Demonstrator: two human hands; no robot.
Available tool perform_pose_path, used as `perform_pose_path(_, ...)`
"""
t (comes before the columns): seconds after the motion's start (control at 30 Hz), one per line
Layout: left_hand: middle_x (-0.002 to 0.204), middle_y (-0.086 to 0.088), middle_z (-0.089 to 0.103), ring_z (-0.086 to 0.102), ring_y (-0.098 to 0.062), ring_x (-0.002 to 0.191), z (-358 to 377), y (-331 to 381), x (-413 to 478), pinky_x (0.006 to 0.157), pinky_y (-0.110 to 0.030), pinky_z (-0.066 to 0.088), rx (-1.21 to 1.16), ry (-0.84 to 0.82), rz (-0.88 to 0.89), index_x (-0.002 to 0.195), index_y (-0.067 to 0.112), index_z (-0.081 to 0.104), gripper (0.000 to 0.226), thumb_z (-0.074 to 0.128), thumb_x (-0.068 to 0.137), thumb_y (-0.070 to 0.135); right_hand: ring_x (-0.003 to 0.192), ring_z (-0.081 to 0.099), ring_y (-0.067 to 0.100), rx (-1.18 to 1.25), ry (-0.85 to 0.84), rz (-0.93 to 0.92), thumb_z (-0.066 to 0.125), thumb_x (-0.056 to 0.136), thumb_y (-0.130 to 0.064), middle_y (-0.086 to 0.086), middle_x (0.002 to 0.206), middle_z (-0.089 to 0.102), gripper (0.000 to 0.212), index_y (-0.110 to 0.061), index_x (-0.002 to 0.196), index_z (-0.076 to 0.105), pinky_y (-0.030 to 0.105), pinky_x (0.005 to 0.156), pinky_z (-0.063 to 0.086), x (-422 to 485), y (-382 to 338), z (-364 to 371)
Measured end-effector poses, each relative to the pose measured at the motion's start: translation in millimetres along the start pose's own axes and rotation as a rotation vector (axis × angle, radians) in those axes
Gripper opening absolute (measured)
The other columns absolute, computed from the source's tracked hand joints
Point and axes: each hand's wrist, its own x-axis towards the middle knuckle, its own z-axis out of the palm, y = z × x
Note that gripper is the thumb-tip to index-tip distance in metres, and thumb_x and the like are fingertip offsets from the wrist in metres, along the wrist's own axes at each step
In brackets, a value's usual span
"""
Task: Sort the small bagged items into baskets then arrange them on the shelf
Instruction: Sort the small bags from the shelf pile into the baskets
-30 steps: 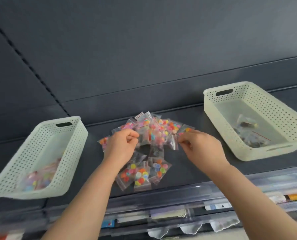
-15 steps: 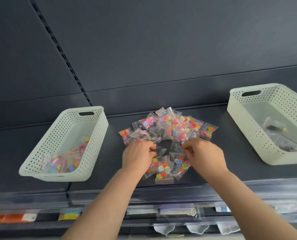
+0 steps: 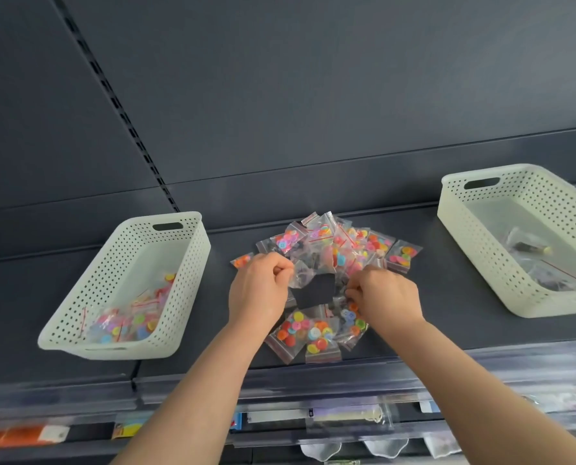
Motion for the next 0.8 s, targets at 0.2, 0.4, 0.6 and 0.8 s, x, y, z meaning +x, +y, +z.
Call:
perform_pose_path(0.2,0.090,0.013,0.065,0.061,-0.008,0.079,-4.9,18.5,4.6,0.070,-0.027,0.054,-0.093,0.003,0.005,0.094,0.023,0.071,0.014,0.059,0.095,0.016,0.075,0.060,0.017,0.196,0.118,-0.051,0.050,0.097,-0.027,-0.008,0.095,0.061,0.012,-0.023,0.094,0.061,0.027,0.058,0.045,-8.4,6.9,-17.7)
perform_pose_path(0.4,0.090,0.013,0.068,0.062,-0.009,0.082,20.8,64.9,14.6,0.075,-0.029,0.054,-0.170,-0.100,0.064,0.096,0.025,0.072,0.013,0.060,0.095,0.018,0.070,0.061,0.023,0.265,0.376,0.084,0.061,0.091,-0.024,-0.004,0.088,0.064,0.006,-0.021,0.089,0.066,0.035,0.058,0.049,-17.9,65.9,-53.9)
perform_pose_path(0.6,0.090,0.009,0.070,0.064,-0.015,0.085,58.9,146.6,22.8,0.076,-0.034,0.053,-0.206,-0.212,0.222,0.091,0.027,0.071,0.014,0.060,0.092,0.019,0.079,0.060,0.022,0.148,0.470,0.403,0.055,0.094,-0.031,-0.006,0.097,0.064,0.013,-0.026,0.094,0.068,0.031,0.061,0.045,-35.2,158.3,-94.2)
perform_pose_path(0.8,0.094,0.011,0.069,0.062,-0.013,0.090,90.1,225.1,32.0,0.079,-0.030,0.051,-0.217,-0.265,0.376,0.095,0.024,0.073,0.013,0.061,0.092,0.019,0.080,0.061,0.019,0.139,0.409,0.436,0.055,0.093,-0.022,-0.006,0.100,0.066,0.017,-0.026,0.100,0.069,0.030,0.061,0.048,-43.8,184.8,-86.5)
